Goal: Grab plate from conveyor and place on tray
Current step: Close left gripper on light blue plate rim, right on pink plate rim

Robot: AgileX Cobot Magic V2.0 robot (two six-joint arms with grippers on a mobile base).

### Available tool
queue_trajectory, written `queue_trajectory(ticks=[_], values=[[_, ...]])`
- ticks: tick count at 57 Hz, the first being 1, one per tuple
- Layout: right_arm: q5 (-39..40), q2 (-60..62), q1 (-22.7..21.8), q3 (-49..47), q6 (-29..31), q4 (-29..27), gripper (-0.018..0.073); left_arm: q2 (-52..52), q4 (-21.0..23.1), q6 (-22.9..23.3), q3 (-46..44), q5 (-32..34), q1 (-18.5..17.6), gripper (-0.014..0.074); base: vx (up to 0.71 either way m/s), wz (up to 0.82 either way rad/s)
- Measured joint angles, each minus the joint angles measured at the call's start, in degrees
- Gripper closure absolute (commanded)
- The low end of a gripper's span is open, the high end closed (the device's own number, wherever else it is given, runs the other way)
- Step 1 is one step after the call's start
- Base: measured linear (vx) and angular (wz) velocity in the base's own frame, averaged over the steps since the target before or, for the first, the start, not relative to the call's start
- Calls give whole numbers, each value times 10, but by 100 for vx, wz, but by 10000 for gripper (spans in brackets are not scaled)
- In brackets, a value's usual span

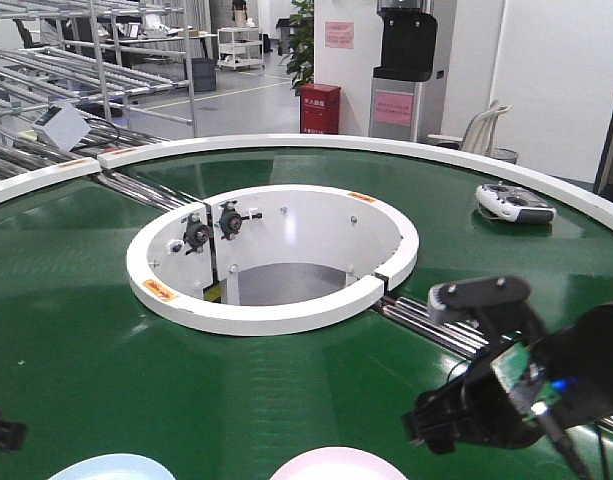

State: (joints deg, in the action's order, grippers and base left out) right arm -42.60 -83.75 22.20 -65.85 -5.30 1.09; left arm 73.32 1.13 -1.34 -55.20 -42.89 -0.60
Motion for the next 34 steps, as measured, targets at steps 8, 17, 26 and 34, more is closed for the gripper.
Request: queue_trajectory(ticks=[8,17,26,34], values=[[-6,-58,0,0,-1,-11,-17,80,5,-1,0,7,0,92,0,0],[-7,-97,0,0,-1,-16,-15,148,6,-2,0,26,0,92,0,0],[-6,-112,0,-1,-1,-16,-6,201,6,-2,0,47,0,92,0,0],[-5,-115,0,-1,-1,-17,3,231,6,-2,0,61,0,92,0,0]])
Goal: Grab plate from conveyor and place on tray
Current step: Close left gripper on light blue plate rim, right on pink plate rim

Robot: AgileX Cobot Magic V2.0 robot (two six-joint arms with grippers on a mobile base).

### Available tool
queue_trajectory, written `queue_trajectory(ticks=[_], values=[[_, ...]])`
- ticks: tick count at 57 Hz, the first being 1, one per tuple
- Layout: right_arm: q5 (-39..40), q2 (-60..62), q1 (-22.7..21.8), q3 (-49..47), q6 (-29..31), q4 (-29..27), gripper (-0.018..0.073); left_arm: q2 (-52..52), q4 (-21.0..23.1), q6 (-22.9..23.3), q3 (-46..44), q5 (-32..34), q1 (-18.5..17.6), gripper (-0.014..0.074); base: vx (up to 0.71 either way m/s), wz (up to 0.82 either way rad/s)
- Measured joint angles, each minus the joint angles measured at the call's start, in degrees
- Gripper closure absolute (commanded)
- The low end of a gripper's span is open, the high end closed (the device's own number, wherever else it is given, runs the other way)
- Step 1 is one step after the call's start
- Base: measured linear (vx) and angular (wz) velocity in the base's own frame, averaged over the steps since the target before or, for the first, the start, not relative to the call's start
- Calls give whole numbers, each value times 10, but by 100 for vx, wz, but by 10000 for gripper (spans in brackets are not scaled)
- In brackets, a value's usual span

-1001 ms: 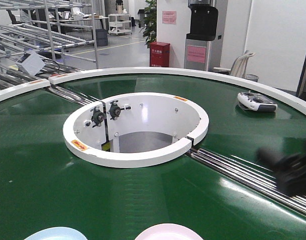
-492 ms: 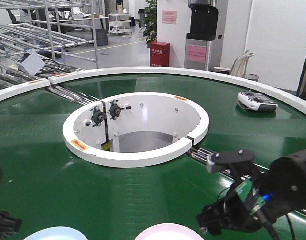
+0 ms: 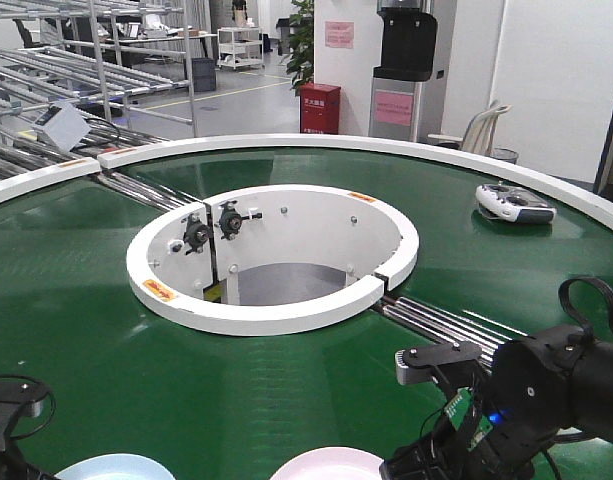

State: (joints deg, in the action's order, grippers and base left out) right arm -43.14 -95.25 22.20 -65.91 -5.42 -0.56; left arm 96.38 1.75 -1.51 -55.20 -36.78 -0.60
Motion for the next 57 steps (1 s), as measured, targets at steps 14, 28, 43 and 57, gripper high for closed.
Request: queue_trajectory(ticks=[14,28,43,57], values=[[1,0,0,0,0,0,15,24,0,0,0,17,0,101,0,0],[1,0,0,0,0,0,37,39,8,2,-7,21,0,336,0,0],[19,-7,0,0,0,0,72,38,-1,5,-9,22,5,605,0,0],[31,-63,0,0,0,0,73,38,-1,6,-10,21,5,602,0,0]])
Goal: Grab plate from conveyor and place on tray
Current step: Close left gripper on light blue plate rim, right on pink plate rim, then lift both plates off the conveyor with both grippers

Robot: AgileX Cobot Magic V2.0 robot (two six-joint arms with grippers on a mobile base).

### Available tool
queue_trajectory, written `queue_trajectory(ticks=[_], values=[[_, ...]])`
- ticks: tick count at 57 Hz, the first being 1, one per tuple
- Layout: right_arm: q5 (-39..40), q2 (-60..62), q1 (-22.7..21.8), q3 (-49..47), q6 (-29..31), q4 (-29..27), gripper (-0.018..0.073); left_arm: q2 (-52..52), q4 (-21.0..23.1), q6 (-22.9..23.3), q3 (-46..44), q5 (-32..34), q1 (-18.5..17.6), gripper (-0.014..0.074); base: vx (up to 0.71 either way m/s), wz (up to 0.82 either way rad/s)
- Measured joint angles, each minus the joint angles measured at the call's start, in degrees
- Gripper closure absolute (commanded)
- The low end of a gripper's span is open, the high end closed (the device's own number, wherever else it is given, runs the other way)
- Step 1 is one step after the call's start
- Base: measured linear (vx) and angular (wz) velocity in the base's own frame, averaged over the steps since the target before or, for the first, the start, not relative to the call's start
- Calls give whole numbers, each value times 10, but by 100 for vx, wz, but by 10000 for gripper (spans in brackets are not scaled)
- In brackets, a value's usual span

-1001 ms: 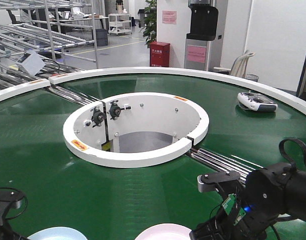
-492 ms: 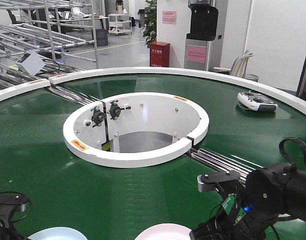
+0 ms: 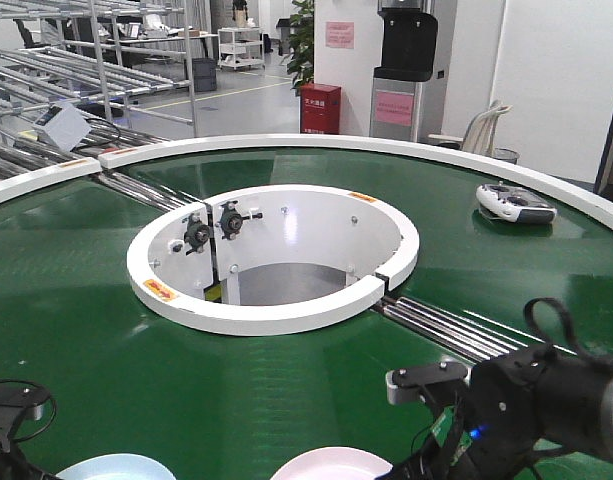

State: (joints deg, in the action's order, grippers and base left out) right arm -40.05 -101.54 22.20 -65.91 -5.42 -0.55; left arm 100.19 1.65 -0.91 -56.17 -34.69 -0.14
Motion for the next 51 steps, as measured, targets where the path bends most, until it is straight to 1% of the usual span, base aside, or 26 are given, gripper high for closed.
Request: queue_trajectory(ticks=[7,12,16,19,27,37,42,51], values=[[10,-23,0,0,0,0,80,0,0,0,-1,-2,0,603,0,0],[17,-37,0,0,0,0,120,1,0,0,-1,-2,0,603,0,0],[19,-46,0,0,0,0,198,1,0,0,-1,-2,0,603,0,0],[21,-51,0,0,-2,0,286,1,0,0,-1,-2,0,603,0,0],[28,-54,1,-2,-3,-8,573,1,0,0,-1,-2,0,603,0,0],[36,-52,1,-6,-7,-17,574,1,0,0,-1,-2,0,603,0,0],[35,-51,1,-6,-8,-17,573,0,8,0,-1,-2,0,603,0,0],[24,-27,1,-5,-7,-14,572,-20,48,-3,3,-7,0,601,0,0]])
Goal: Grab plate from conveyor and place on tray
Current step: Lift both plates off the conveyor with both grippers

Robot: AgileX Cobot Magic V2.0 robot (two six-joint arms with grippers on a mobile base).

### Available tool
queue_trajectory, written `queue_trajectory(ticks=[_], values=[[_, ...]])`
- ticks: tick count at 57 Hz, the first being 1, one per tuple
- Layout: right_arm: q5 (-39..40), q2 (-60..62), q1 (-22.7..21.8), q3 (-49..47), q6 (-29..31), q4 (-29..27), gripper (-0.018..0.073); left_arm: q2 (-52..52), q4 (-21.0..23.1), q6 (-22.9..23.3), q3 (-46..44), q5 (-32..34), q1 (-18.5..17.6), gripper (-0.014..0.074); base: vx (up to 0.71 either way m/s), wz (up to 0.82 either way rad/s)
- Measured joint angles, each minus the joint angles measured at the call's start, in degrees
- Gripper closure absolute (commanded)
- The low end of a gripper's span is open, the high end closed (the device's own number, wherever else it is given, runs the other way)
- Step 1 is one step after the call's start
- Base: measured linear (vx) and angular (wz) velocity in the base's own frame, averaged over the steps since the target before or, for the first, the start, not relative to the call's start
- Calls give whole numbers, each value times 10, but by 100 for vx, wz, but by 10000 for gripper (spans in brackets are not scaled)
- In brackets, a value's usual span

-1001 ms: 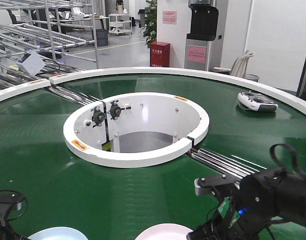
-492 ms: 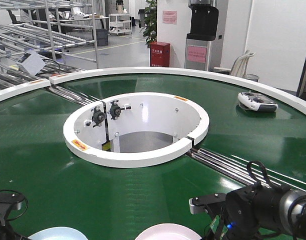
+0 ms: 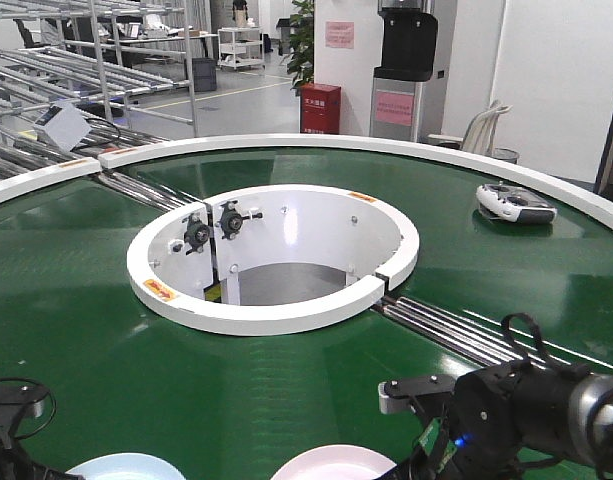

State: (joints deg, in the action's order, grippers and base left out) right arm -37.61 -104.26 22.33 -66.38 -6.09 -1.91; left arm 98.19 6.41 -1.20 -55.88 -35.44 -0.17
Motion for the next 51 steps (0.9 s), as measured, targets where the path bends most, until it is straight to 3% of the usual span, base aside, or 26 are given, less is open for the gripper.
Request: queue_trajectory(ticks=[15,36,51], values=[[-16,128,0,4,6,37,572,-143,20,-3,1,-12,-1,598,0,0],[-49,354,0,4,6,40,572,-375,24,-3,1,-55,-1,599,0,0],[-68,410,0,4,6,42,572,-450,25,-3,2,-76,-1,599,0,0]])
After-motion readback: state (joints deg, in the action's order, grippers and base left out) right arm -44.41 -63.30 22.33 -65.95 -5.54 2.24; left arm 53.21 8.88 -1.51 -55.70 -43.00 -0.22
